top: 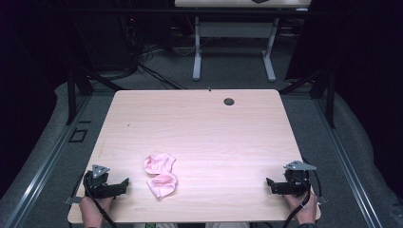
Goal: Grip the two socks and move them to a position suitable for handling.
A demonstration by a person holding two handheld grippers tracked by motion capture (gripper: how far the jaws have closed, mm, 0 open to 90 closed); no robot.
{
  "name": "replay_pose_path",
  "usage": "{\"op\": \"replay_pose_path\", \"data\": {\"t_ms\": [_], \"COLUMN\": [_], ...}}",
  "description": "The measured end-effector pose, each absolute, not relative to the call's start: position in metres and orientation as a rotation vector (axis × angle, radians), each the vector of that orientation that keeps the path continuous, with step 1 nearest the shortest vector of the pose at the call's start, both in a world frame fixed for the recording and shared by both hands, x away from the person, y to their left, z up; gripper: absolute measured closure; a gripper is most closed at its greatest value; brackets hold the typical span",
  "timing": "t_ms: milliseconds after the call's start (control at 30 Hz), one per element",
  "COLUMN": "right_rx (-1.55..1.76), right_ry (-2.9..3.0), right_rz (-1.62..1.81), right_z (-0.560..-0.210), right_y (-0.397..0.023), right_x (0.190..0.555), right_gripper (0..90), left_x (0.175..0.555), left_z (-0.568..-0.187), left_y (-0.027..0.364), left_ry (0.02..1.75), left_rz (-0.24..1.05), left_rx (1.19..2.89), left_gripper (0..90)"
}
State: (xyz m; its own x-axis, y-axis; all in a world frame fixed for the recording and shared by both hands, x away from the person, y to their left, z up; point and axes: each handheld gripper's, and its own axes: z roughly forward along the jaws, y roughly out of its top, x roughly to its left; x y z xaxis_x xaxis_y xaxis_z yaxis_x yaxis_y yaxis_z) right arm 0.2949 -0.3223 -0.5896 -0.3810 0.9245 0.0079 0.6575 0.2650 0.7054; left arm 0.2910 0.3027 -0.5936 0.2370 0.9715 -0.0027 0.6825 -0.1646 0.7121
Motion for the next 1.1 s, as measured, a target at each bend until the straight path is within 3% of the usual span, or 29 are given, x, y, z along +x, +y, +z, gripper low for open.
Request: {"op": "replay_pose_path", "data": {"t_ms": [700, 1100], "right_rx": [1.417, 1.420], "right_ry": [2.141, 2.137], "right_rz": [0.895, 0.886], "right_z": [-0.590, -0.590], "right_y": [-0.321, -0.321], "right_x": [0.298, 0.298], "right_gripper": [0.0, 0.0], "left_x": [0.290, 0.273], "left_z": [-0.591, -0.550], "left_y": [0.303, 0.274], "left_ry": [1.524, 1.377], "left_rz": [0.625, 0.609], "left_rx": [1.907, 1.884], "left_gripper": [0.1, 0.2]}}
